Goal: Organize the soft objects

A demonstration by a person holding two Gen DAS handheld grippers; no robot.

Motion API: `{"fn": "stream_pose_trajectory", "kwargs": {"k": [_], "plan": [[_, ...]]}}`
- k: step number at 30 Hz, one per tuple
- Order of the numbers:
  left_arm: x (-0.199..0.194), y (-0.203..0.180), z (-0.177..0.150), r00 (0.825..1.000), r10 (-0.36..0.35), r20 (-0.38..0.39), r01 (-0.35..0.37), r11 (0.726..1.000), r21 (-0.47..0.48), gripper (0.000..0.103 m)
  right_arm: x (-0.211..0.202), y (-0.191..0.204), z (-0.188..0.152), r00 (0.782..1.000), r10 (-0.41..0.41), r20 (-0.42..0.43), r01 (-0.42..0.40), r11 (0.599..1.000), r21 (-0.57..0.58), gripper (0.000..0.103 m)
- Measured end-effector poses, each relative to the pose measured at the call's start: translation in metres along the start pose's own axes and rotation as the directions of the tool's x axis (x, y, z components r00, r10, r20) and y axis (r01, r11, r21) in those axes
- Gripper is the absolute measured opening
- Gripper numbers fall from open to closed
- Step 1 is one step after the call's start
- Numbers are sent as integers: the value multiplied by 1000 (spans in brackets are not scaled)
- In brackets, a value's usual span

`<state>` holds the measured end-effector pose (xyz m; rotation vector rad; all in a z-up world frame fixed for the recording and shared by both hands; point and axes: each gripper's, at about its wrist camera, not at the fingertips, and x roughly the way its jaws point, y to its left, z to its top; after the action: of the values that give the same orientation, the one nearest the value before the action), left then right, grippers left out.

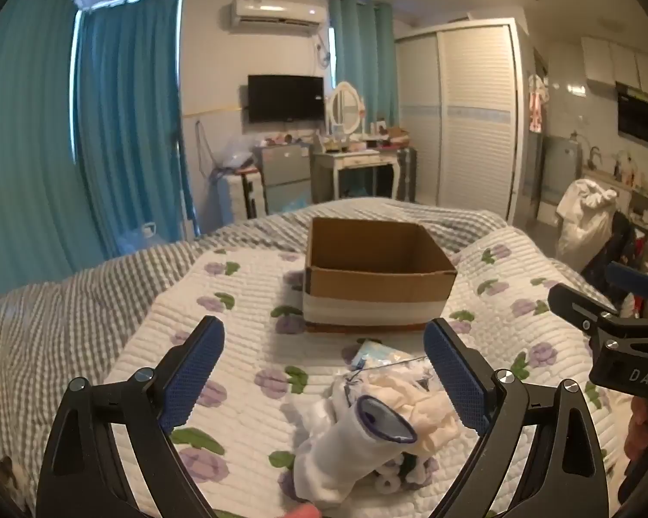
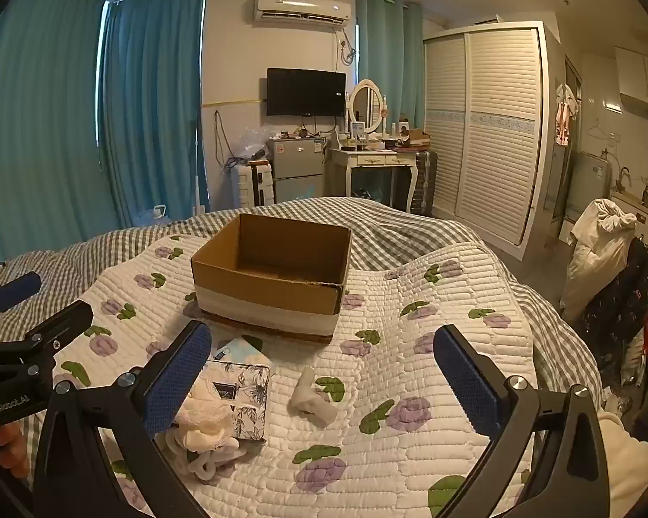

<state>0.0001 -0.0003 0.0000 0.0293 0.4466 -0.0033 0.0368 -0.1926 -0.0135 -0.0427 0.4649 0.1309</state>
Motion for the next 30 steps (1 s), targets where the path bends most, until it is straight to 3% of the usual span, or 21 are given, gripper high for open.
{"fn": "stream_pose_trajectory", "kwargs": {"k": [30], "plan": [[-2,1,0,1000,0,0,0,1000,-5,95,0,2,-3,1000,-11,-12,10,1000,-10,103]]}}
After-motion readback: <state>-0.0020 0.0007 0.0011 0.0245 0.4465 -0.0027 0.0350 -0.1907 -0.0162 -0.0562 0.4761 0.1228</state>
